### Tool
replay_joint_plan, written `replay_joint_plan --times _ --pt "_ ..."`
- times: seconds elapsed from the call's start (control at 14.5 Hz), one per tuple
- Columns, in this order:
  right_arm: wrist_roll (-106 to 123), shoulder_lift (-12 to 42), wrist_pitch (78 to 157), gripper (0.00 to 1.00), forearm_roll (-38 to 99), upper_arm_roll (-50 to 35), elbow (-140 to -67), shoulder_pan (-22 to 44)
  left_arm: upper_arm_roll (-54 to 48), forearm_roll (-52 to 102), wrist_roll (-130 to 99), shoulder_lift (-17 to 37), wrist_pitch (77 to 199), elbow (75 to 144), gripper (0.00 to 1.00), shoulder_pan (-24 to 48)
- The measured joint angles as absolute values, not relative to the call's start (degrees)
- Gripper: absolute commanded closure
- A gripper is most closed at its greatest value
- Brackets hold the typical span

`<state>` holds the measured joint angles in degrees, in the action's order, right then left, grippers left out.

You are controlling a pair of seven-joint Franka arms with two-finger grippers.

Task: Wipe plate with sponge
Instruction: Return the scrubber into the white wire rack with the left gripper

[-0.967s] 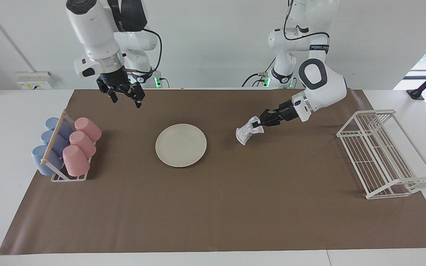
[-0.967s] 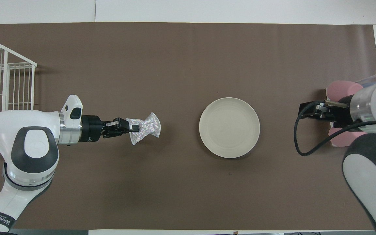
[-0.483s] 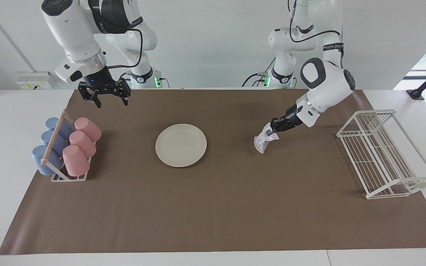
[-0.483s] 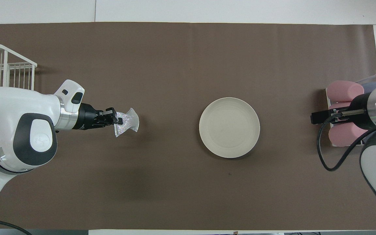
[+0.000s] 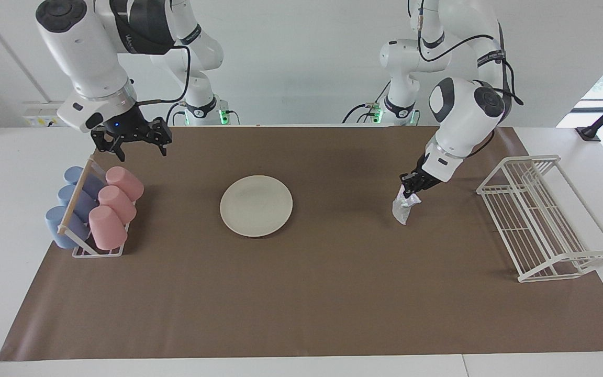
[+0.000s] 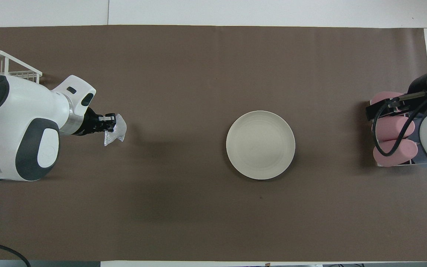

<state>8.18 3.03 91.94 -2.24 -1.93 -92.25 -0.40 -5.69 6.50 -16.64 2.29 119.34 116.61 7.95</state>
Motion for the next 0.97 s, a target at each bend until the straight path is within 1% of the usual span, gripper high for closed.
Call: replay_joint_plan --times 0.14,0.28,0.48,0.76,0.83,0.97 --pt "8.54 4.35 90.79 0.0 -2.33 0.42 -91.46 0.17 -5.78 -0.7 -18.54 3.2 114.84 113.21 1.0 7.96" --pt "8.62 4.05 89.84 0.0 -2.34 3.65 -91.49 2.07 -6.04 -8.28 -20.12 4.01 109.56 109.94 1.0 8.05" --pt "8.1 2.35 88.35 0.0 -2.34 5.08 -92.71 3.34 -6.32 -18.98 -22.09 5.03 102.27 105.81 1.0 9.47" --pt "7.29 -0.12 88.14 0.0 -2.34 7.03 -95.73 5.16 -6.5 -34.09 -23.11 5.71 93.12 102.12 1.0 11.18" --pt "7.29 -0.26 88.16 0.05 -2.34 7.31 -95.98 5.16 -6.51 -38.13 -23.13 5.77 91.39 101.44 1.0 11.21" --pt "7.25 -0.45 88.16 0.04 -2.34 7.64 -96.73 5.16 -6.45 -45.11 -23.13 5.88 89.07 100.7 1.0 11.21"
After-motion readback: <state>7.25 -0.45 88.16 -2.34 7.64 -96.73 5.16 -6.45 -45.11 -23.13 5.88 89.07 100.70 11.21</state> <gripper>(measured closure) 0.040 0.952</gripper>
